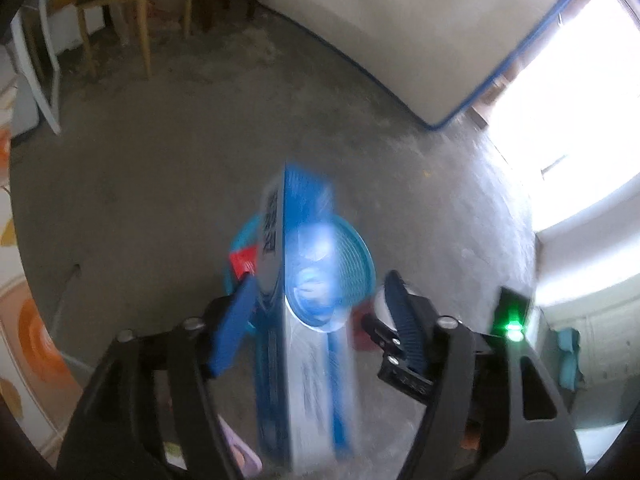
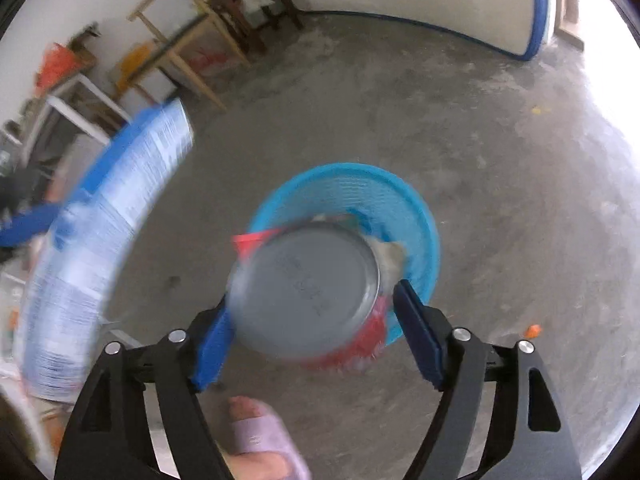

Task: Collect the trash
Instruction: 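Open both tools to drop the can and box into the wastebasket, then swing both open tools back over the table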

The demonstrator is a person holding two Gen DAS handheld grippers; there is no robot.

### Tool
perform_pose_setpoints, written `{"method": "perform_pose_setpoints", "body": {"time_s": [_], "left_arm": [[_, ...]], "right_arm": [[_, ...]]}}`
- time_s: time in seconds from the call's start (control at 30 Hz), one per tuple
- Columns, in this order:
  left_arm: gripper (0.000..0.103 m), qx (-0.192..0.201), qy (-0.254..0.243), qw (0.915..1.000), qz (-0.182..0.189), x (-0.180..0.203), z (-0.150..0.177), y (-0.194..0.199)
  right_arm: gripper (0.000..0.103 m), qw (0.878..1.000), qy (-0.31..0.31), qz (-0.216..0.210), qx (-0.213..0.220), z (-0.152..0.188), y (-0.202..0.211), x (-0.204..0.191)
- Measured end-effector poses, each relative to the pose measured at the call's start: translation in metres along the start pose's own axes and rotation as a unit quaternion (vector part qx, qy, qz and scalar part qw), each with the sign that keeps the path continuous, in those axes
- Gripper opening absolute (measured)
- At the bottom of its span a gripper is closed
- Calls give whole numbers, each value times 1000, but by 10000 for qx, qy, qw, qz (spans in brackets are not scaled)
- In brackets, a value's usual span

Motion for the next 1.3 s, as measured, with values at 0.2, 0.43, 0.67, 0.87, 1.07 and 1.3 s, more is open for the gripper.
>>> {"method": "perform_pose_setpoints", "body": {"time_s": [0.2,0.43,0.67,0.87,1.07,1.3], "left_arm": [[65,69,-112,9995,287,-5,12,27],[70,442,-185,9972,571,-16,35,96],[76,976,-310,9931,567,-37,78,172],[83,1378,-239,9892,439,-63,132,215],[86,1667,34,9857,238,-109,182,247],[91,2134,297,9764,-171,-163,231,284]], "right_arm": [[75,9994,-324,-45,75,13,-6,21],[75,9982,-364,-88,476,34,37,20],[75,9969,-220,-139,747,57,86,0],[82,9946,283,-149,991,66,130,-41],[90,9827,1402,-56,1209,69,182,-112],[96,9598,2399,-51,1452,68,218,-204]]}}
Point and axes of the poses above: each gripper's, at about its wrist camera, not at the fingertips, and y roughly against the way its jaws point, x to its right, z to its underside, the point moved 1 cm from there along -y, roughly the way its jaws point, and after that the axes turned 10 degrees about y, right-handed, at the moved point
